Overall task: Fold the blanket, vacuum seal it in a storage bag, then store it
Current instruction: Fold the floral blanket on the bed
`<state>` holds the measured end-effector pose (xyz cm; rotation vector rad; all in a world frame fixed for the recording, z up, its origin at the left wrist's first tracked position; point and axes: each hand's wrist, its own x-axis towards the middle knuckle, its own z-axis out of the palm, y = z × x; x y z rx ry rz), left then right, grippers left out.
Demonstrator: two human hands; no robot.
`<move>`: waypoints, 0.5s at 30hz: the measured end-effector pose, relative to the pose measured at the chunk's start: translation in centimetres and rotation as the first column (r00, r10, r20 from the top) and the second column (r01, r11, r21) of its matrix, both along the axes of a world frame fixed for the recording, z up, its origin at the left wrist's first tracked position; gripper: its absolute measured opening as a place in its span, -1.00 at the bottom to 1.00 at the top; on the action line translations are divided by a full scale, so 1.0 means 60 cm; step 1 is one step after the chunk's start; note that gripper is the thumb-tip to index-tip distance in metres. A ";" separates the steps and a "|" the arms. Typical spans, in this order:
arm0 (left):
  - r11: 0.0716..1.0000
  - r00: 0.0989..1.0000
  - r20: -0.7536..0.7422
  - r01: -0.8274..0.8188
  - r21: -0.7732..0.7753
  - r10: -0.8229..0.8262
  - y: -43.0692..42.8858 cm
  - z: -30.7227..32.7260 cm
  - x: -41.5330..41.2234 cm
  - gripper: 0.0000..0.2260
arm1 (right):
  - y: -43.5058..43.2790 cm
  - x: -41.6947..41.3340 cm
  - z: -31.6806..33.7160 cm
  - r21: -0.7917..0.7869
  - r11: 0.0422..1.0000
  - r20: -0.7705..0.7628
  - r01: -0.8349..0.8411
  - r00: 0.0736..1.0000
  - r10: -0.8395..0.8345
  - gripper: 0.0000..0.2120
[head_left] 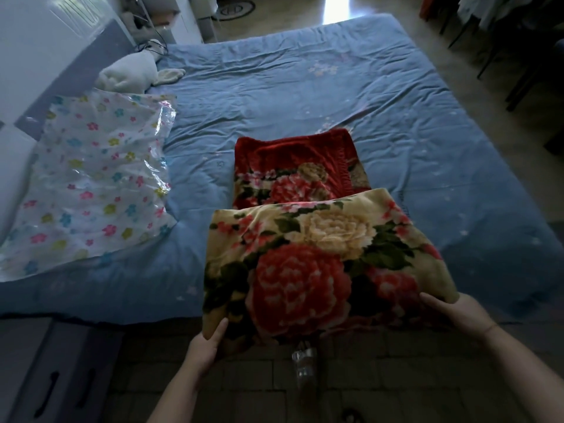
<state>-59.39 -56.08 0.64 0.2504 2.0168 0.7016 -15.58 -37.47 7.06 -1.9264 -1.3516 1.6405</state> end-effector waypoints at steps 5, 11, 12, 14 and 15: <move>0.992 0.982 -0.168 0.097 0.082 -0.082 0.067 0.078 -0.041 -0.57 | 0.043 -0.035 0.047 0.110 0.991 -0.055 0.072 0.996 -0.067 -0.47; 0.955 0.987 -0.161 0.040 0.296 0.009 0.215 0.178 -0.119 -0.81 | 0.187 -0.095 0.114 0.224 0.962 -0.187 0.156 0.976 -0.115 -0.30; 0.942 0.990 -0.133 0.010 0.334 0.037 0.248 0.193 -0.134 -0.85 | 0.222 -0.109 0.126 0.227 0.959 -0.230 0.171 0.966 -0.117 -0.43; 0.926 0.994 -0.070 -0.050 0.375 0.082 0.333 0.209 -0.193 -0.84 | 0.302 -0.143 0.150 0.202 0.953 -0.324 0.225 0.934 -0.152 -0.75; 0.924 0.995 -0.004 -0.091 0.371 0.099 0.386 0.215 -0.229 -0.79 | 0.349 -0.160 0.160 0.190 0.952 -0.356 0.239 0.921 -0.160 -0.82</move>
